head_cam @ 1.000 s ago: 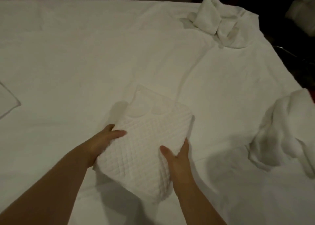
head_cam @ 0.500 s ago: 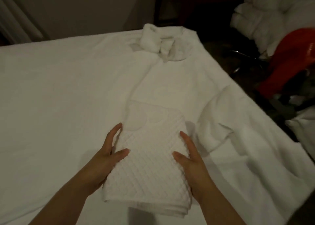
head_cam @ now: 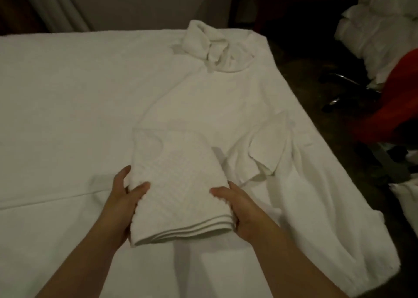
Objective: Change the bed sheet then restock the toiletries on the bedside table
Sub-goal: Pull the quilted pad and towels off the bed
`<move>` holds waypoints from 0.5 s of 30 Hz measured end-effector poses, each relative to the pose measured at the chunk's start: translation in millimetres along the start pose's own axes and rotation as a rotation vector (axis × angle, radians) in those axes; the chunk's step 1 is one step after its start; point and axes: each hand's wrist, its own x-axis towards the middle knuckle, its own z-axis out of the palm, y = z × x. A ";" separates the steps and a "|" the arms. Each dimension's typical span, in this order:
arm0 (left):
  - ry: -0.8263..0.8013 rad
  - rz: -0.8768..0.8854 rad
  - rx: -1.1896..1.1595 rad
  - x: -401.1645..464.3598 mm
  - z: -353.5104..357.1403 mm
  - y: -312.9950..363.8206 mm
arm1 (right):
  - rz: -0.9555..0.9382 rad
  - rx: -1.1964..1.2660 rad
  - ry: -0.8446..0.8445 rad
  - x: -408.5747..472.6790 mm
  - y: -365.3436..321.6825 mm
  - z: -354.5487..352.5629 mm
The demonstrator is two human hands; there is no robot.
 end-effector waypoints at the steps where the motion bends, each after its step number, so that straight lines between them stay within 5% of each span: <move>1: 0.010 -0.007 -0.009 -4.1 -7.9 1.9 | 0.007 -0.017 -0.031 2.7 2.9 4.2; 15: -0.132 -0.262 -0.071 46.6 -63.6 22.2 | -0.010 -0.304 -0.098 36.2 -11.4 58.6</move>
